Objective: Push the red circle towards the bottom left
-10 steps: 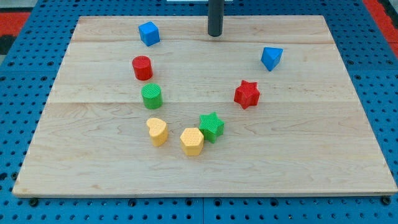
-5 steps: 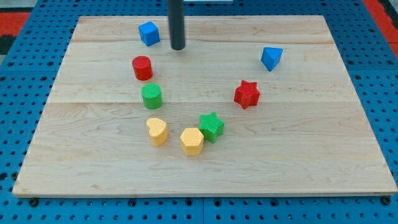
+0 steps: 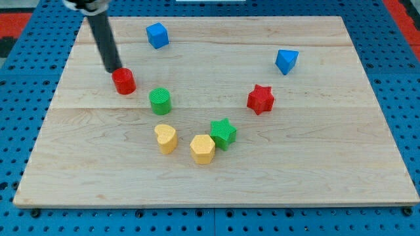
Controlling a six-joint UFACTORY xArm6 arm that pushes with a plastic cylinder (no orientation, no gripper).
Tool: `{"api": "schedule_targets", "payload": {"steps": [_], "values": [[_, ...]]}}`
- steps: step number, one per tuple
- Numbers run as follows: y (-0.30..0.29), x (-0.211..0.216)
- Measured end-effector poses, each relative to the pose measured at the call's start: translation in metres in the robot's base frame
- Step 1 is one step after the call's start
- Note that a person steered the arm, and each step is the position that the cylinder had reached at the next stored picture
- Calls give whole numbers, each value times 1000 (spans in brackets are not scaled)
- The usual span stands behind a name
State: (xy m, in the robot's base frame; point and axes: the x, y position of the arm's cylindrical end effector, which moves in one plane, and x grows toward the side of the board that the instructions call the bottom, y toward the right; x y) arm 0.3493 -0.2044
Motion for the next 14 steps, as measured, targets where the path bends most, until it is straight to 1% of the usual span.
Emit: {"api": "schedule_targets", "payload": {"steps": [2,3,4,6,7,8,9,10,12,13,14], "values": [[-67,0],[-71,0],[-24,-11],[25,-40],[57,-28],[73,-22],[59,6],[32,54],[-21,131],[-37,151],[-37,150]]}}
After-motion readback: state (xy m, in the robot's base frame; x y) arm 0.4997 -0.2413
